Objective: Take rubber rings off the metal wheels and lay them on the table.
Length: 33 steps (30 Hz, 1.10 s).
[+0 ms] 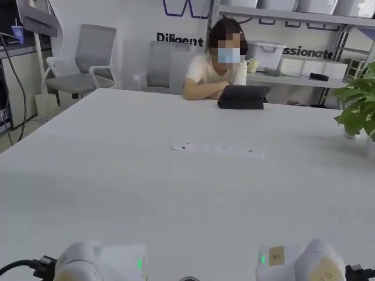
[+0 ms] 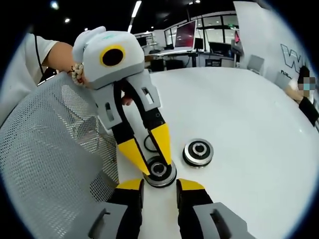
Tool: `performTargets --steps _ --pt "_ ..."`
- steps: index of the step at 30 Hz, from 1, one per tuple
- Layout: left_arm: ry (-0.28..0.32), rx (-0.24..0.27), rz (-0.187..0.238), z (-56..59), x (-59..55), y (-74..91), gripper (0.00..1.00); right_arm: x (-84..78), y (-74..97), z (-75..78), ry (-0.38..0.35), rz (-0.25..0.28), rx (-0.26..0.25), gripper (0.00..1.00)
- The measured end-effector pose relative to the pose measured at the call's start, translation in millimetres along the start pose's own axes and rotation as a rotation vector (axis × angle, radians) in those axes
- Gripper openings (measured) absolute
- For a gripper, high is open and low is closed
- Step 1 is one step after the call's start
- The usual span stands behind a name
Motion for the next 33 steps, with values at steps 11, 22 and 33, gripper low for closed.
performTargets --steps 11,22,33 --pt "-0.002 0.004 0.027 0.7 -1.4 0.6 0.07 -8.1 -0.8 -1.2 0.069 -0.068 -0.019 0.09" --pt "0.000 0.002 0.033 -0.1 -1.7 0.6 0.07 -3.1 0.4 0.6 -0.009 -0.023 -0.001 0.26" --pt "0.005 0.003 0.038 -0.7 -1.8 0.3 0.07 1.4 -2.5 -0.9 0.071 -0.013 -0.022 0.22"
Point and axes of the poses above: the centre of the closed fingertips' face, and the gripper's own axes: y roughly backward along the fingers, z roughly to its right, x roughly out of its top, the point moved 4 cm from there along y, roughly backward along the fingers, and after that the axes turned 9 degrees about -z, right-handed, at the moved point
